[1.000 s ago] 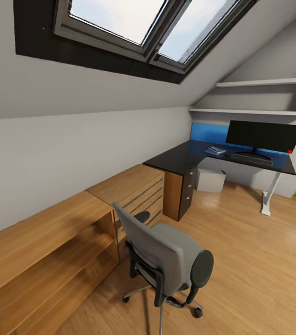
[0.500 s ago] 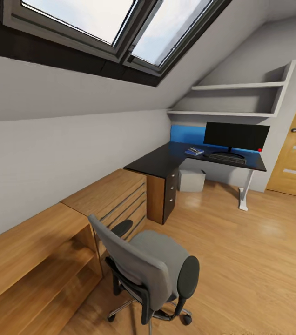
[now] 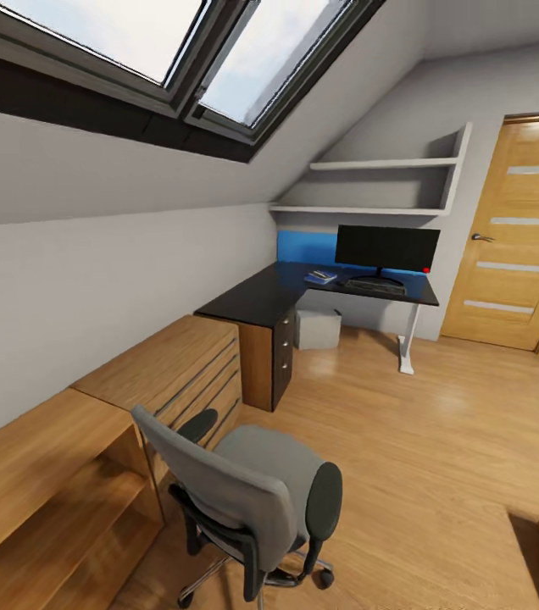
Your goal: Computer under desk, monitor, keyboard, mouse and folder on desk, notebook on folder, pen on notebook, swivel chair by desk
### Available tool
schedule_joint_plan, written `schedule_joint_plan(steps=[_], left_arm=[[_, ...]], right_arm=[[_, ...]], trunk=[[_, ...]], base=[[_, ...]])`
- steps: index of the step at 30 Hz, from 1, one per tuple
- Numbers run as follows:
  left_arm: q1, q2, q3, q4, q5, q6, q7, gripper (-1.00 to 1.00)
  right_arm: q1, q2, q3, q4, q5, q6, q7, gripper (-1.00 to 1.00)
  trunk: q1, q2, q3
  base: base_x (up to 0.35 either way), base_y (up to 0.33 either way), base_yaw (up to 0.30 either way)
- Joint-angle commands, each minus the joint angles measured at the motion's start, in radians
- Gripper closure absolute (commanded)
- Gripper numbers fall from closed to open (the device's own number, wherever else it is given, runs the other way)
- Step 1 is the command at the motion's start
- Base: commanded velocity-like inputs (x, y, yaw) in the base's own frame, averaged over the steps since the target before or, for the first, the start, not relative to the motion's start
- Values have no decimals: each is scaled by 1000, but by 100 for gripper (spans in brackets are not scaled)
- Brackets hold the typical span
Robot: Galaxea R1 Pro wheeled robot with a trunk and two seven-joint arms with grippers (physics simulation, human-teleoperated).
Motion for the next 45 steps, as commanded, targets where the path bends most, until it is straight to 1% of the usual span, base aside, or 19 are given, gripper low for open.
schedule_joint_plan(steps=[1, 30, 39, 45], left_arm=[[1, 0, 0, -2, 5, -1, -2, -100], [1, 1, 0, -2, 5, -1, -2, -100], [1, 1, 0, -2, 5, -1, -2, -100], [1, 1, 0, -3, 5, -1, -2, -100]], right_arm=[[-1, 1, 9, 2, -2, -3, -6, -100], [-1, 1, 9, 2, -2, -3, -6, -100], [-1, 1, 10, 2, -2, -2, -6, -100], [-1, 3, 10, 2, -3, 0, -7, -100]], trunk=[[0, -1, 0], [0, -1, 29], [0, -1, 37], [0, -1, 41]], base=[[7, 30, -274], [72, 65, -273], [73, 219, -272], [-105, 269, -273]])
